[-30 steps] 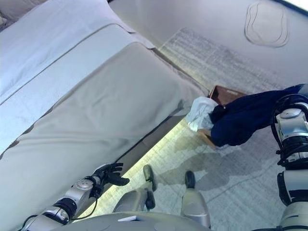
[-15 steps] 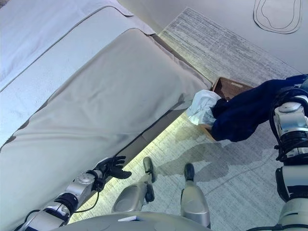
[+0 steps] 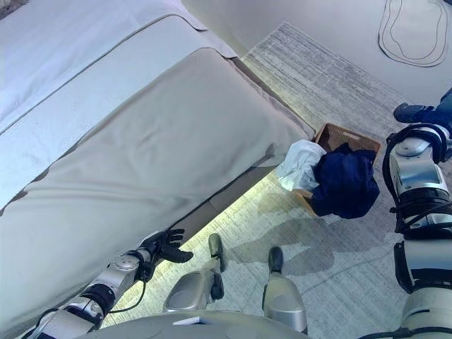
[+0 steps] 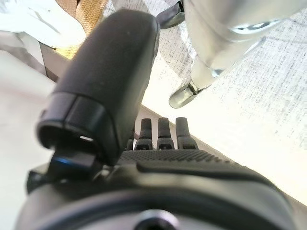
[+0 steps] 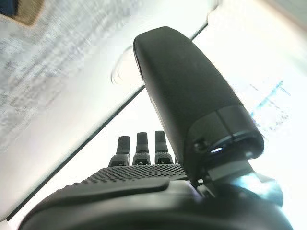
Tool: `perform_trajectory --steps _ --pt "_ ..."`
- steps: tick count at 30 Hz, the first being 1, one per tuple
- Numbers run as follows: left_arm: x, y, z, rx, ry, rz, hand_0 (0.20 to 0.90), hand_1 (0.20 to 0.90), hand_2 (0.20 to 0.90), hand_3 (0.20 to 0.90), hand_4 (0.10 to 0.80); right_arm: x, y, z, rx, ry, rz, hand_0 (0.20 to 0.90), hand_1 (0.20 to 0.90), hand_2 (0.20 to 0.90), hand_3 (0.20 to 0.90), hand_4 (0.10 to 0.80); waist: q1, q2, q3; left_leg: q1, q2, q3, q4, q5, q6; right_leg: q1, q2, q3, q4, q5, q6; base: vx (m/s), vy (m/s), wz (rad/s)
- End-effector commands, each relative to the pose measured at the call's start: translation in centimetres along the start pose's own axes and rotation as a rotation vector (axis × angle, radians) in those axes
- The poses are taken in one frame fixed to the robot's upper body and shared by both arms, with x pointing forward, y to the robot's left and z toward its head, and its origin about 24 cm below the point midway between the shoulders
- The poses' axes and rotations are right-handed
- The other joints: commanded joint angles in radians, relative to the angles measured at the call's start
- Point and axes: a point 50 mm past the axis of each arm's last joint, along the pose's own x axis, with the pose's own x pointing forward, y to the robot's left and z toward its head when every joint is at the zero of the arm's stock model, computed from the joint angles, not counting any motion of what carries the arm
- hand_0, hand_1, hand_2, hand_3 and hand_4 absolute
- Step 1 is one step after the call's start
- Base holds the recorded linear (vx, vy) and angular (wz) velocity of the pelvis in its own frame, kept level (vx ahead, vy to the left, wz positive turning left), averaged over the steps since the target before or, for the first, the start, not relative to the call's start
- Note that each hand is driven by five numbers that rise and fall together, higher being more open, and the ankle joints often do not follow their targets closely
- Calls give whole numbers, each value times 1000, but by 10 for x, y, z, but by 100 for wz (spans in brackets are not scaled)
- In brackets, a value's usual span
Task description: Pick up the clothes from the bed and place them into the basket
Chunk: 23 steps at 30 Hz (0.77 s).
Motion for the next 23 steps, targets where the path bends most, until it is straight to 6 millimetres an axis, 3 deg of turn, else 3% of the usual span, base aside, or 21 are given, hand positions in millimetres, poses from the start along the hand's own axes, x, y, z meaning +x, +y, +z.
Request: perform_trajectory --steps 1,4,5,6,7,11,13,15,23 --pt "-4 3 -19 -34 41 6 900 900 900 900 800 10 -28 20 -5 -130 -44 900 900 900 900 800 6 -56 -109 42 -35 -32 63 -192 -35 -52 3 -94 -15 16 -18 27 121 3" --pt "-4 0 -24 -71 48 -5 900 900 900 900 800 -30 22 -30 210 9 401 900 900 900 900 800 -11 -68 -123 64 -35 -26 49 -192 -33 -37 2 -97 -9 9 -19 36 143 9" --pt "-5 -1 -27 -92 59 -8 900 900 900 900 800 -62 46 -64 290 111 624 900 900 900 900 800 -23 -76 -133 79 -34 -22 42 -193 -30 -27 4 -98 -3 4 -21 33 108 7" --pt "-5 -1 -27 -91 59 -7 900 900 900 900 800 -62 46 -64 291 112 624 900 900 900 900 800 -23 -77 -135 75 -35 -23 42 -190 -29 -30 3 -98 -3 5 -21 100 160 5" --pt "-7 -3 -36 -113 91 -13 900 900 900 900 800 -111 61 -120 308 242 845 900 900 900 900 800 -36 -84 -154 106 -33 -13 34 -196 -23 -6 6 -102 8 -5 -22 120 120 8" --pt "-13 -8 -63 -131 171 -28 900 900 900 900 800 -194 69 -208 266 576 1025 900 900 900 900 800 -47 -95 -185 160 -37 -2 21 -204 -11 41 9 -103 10 -12 -20 139 105 8" --pt "-14 -9 -68 -133 190 -32 900 900 900 900 800 -207 68 -221 267 654 1019 900 900 900 900 800 -48 -96 -195 166 -39 -2 18 -205 -9 47 9 -101 11 -14 -20 78 58 1" --pt "-19 -9 -82 -143 236 -40 900 900 900 900 800 -239 64 -251 178 789 996 900 900 900 900 800 -43 -92 -214 189 -44 -5 9 -212 -1 71 13 -92 10 -21 -20 141 112 0" --pt "-22 -9 -89 -207 247 -24 900 900 900 900 800 -269 55 -273 12 879 945 900 900 900 900 800 -38 -77 -229 212 -67 -25 7 -229 24 87 15 -66 29 -37 -18 53 87 -1"
